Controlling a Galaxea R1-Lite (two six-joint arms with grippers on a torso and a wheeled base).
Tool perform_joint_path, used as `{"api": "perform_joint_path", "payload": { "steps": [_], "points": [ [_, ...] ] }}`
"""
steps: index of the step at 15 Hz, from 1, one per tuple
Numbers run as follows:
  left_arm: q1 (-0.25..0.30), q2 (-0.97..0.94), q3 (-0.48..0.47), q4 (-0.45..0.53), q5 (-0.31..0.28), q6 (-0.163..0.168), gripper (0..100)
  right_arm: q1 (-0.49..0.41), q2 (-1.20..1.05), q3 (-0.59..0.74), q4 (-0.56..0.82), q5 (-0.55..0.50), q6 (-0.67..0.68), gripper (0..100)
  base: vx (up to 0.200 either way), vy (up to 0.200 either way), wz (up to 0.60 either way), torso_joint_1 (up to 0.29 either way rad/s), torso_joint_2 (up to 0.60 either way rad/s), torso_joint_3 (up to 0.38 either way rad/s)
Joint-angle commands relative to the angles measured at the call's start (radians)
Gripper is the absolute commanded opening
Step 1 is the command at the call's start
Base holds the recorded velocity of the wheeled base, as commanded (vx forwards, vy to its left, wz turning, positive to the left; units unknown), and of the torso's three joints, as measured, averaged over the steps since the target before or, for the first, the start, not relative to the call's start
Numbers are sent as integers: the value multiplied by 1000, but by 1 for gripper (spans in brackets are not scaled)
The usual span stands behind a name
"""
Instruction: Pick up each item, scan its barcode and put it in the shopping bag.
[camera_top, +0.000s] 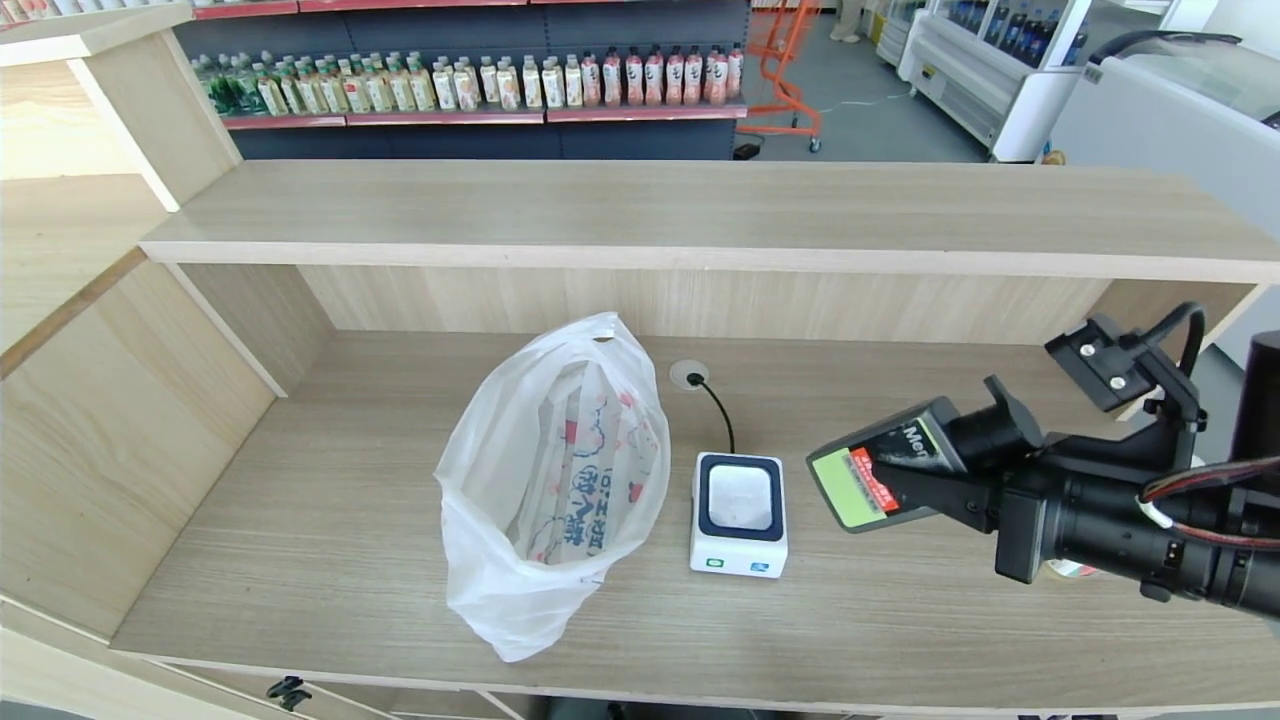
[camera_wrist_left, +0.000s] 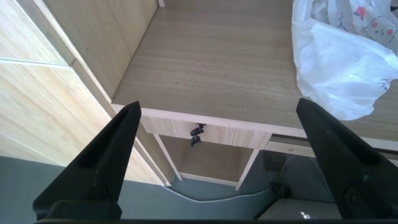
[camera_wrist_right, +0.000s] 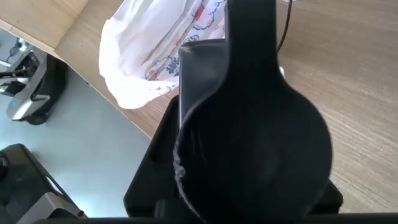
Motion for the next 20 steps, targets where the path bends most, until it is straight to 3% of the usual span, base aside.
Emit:
{"api": "perform_joint_path", "payload": {
  "steps": [1,8,12,15,17,20],
  "points": [
    [0,0,0,0,0,1,100,15,-12,-2,0,0,33,0,0,200,0,12,2,2],
    [0,1,0,0,0,0,100,65,8,-39,3,2,216,0,0,200,0,2,6,4],
    [0,1,0,0,0,0,100,84,106,-42,1,-18,214,0,0,0,0,0,0,0],
    [0,0,0,0,0,0,100,119,249,-92,-6,-159,214,0,0,0,0,0,0,0],
    [0,1,0,0,0,0,100,150,318,-131,-8,-181,214,0,0,0,0,0,0,0],
    [0,1,0,0,0,0,100,188,476,-177,-134,-182,144,0,0,0,0,0,0,0]
  ]
}}
